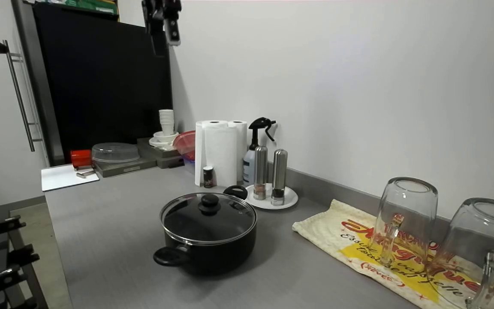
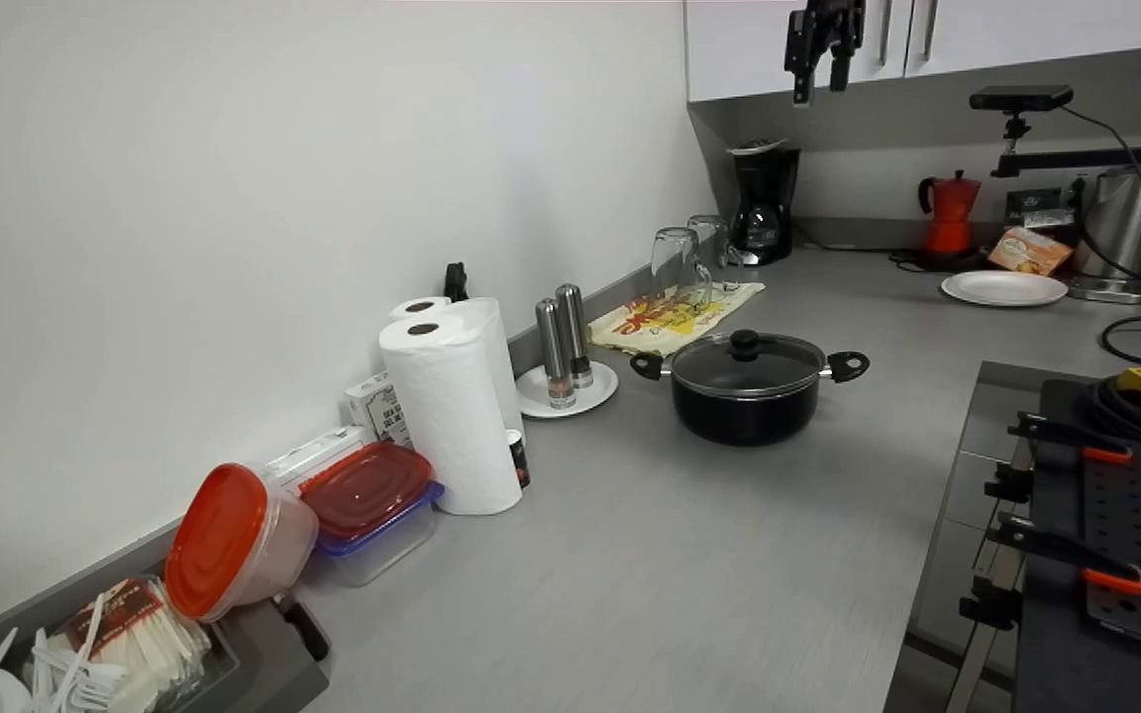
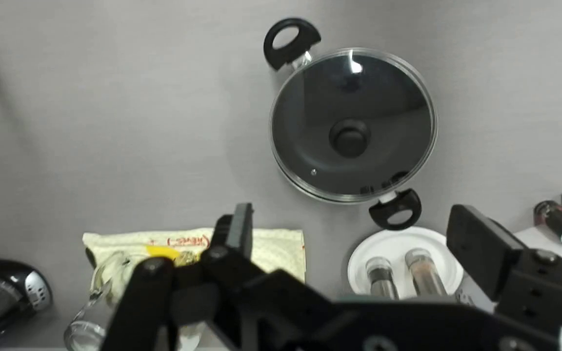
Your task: Take the lid off of the pot
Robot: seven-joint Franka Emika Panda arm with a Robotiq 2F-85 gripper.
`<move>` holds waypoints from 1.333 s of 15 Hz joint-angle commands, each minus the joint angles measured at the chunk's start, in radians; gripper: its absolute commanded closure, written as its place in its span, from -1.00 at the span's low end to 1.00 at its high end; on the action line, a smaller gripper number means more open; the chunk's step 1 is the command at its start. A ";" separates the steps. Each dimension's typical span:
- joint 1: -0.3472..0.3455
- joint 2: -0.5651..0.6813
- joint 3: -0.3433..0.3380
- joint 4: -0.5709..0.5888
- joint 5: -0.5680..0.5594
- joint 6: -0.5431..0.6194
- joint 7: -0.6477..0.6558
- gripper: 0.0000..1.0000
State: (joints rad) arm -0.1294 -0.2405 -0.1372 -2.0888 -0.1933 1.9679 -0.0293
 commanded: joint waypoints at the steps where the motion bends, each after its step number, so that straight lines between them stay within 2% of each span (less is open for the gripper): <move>1: -0.003 0.012 0.005 0.032 -0.002 -0.007 -0.001 -1.00; 9: -0.002 0.044 0.007 0.058 -0.005 -0.010 -0.001 -1.00; 14: 0.001 0.079 0.018 -0.015 -0.054 -0.007 0.002 -1.00; 15: -0.001 0.083 0.008 0.020 -0.019 -0.009 -0.001 -1.00; 20: 0.000 0.093 0.013 -0.007 -0.033 -0.009 -0.001 -1.00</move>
State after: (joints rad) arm -0.1286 -0.1478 -0.1244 -2.0980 -0.2270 1.9623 -0.0296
